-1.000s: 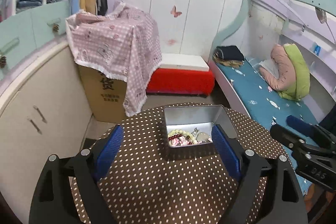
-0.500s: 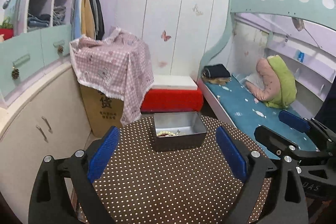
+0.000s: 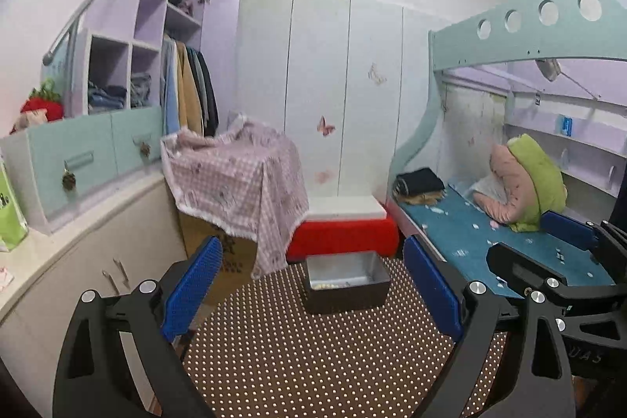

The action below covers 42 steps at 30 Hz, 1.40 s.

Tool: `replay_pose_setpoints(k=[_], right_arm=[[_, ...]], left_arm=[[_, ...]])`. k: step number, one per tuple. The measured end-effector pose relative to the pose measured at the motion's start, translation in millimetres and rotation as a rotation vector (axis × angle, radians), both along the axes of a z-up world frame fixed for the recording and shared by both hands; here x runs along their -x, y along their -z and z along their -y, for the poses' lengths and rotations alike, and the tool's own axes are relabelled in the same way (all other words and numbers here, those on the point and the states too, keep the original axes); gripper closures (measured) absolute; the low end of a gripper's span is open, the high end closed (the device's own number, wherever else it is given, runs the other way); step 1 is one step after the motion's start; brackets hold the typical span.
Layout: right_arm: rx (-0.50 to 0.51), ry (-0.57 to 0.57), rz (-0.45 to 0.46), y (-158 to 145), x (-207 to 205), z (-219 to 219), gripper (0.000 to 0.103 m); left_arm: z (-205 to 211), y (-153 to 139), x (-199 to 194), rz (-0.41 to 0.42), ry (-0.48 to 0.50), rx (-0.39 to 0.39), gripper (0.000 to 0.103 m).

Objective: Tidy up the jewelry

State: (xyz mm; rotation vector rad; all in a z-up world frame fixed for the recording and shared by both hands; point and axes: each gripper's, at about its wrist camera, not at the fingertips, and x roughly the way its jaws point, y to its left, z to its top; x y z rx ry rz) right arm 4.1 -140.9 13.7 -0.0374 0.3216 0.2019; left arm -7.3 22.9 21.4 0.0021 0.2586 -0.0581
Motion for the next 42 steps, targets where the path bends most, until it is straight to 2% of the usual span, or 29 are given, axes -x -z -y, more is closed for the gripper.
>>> replay_pose_setpoints(k=[10,42], right_arm=[[-0.017,0.027,0.053,-4.4,24.6,5.4,0.019],[-0.008,0.045,0.051,-3.6,23.3,5.8,0.019]], left_arm=[[7.5,-7.9,25.2,0.109,-0.023,-0.041,0.012],[12.5,-9.6,27.0,0.122,-0.024,-0.049,0.012]])
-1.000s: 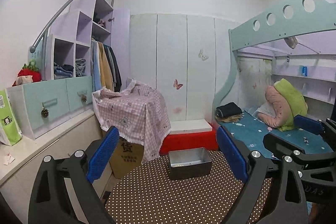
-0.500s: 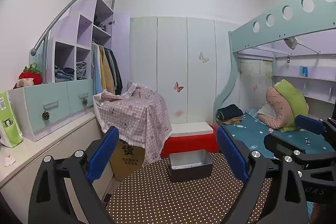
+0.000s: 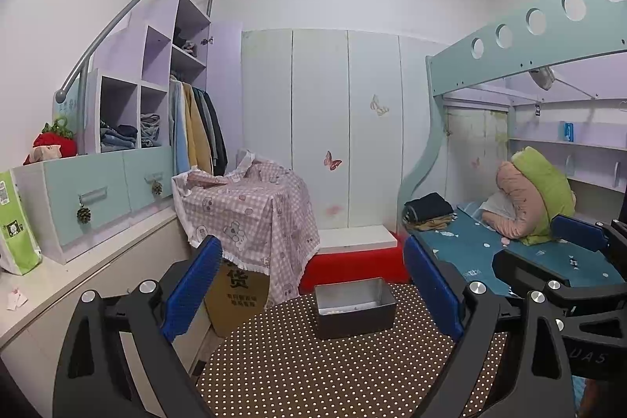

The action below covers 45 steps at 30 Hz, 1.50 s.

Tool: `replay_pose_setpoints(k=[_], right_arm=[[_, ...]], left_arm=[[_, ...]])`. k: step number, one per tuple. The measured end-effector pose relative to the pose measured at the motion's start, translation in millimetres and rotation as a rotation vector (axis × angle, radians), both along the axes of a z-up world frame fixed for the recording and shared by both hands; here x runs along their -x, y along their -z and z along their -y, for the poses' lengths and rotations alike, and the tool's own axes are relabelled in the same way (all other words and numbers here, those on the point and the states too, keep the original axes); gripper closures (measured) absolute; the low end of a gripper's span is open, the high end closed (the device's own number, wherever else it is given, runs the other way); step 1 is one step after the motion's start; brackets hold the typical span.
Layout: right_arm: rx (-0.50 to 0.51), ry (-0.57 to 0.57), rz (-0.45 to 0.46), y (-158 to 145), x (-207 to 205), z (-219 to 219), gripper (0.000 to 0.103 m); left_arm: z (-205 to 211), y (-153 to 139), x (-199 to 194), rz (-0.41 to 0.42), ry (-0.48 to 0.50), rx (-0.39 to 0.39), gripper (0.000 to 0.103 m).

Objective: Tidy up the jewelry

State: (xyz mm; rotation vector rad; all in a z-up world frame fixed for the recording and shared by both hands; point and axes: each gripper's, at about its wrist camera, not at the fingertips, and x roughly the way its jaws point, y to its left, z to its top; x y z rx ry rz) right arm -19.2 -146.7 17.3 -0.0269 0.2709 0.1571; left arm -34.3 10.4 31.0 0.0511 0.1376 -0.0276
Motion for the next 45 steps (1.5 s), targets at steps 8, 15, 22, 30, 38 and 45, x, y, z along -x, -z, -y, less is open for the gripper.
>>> replay_pose_setpoints(k=[8,15,22,30,38,45], right_arm=[[-0.001,0.002,-0.001,1.2,-0.6,0.5,0.019],[-0.001,0.004,-0.003,2.1,-1.2,0.8,0.019],[-0.001,0.004,-0.003,2.5,-1.5,1.6,0.019],[-0.001,0.004,-0.004,1.6,-1.4,1.5,0.019],[-0.001,0.003,-0.004,0.9,-1.6,1.7,0.019],[0.000,0.005,-0.006,2.7,-0.6,2.1,0.019]], left_arm=[[0.7,-0.4,-0.5,0.000,0.000,-0.001,0.012],[1.0,-0.2,-0.7,-0.001,-0.002,-0.002,0.012],[1.2,0.2,-1.8,-0.001,-0.001,-0.003,0.012],[1.8,0.4,-2.3,-0.003,-0.002,-0.004,0.012],[1.9,1.2,-4.3,-0.005,-0.001,-0.006,0.012],[0.1,3.1,-7.8,-0.010,0.003,-0.002,0.012]])
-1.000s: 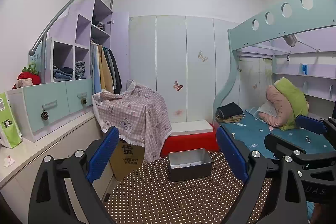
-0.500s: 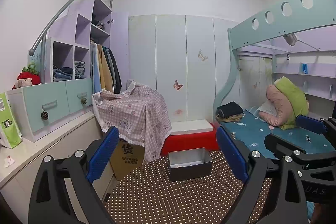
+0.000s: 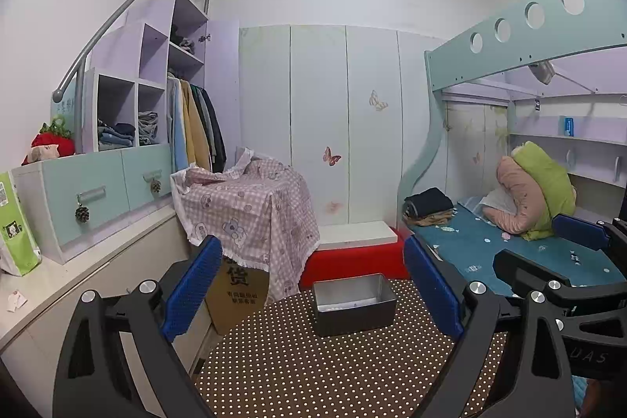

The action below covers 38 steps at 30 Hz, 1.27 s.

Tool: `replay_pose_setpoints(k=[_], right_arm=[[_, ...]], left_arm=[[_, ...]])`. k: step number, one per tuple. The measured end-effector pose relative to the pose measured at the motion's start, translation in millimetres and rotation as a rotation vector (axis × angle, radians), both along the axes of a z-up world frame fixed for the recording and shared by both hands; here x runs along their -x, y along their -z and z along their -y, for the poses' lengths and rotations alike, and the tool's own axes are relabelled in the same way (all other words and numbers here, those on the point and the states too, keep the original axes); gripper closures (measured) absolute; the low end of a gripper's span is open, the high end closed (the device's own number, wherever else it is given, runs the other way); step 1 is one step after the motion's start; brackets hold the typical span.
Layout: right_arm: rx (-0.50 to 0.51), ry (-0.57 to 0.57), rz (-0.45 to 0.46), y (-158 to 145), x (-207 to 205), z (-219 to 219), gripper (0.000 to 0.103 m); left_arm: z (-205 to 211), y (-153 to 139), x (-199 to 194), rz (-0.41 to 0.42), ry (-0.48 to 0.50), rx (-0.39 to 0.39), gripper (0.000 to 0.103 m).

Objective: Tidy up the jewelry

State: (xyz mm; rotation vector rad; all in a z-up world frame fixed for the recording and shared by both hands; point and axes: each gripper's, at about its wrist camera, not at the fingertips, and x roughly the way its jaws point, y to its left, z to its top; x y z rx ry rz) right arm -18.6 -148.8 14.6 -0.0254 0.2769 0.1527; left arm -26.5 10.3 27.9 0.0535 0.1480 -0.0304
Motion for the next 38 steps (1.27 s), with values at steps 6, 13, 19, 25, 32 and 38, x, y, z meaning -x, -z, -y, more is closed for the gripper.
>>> replay_pose_setpoints(k=[6,13,19,25,32,38], right_arm=[[0.001,0.000,0.000,-0.8,0.0,-0.1,0.019],[0.000,0.000,0.000,-1.4,-0.3,0.2,0.019],[0.000,0.001,-0.001,-1.4,-0.3,1.0,0.019],[-0.001,-0.001,-0.002,-2.2,-0.7,0.9,0.019],[-0.003,-0.002,-0.005,0.1,0.8,1.7,0.019],[-0.002,-0.001,-0.009,1.5,1.9,1.9,0.019]], left_arm=[[0.0,-0.1,-0.4,0.001,0.000,-0.002,0.012],[-0.3,2.0,-1.4,0.003,0.000,-0.003,0.012],[-0.5,3.6,-2.6,0.001,0.002,-0.005,0.012],[-0.9,4.7,-3.1,0.000,0.003,-0.003,0.012],[-0.4,6.1,-4.4,-0.005,0.006,-0.003,0.012],[-0.2,8.2,-7.6,-0.013,0.006,-0.004,0.012]])
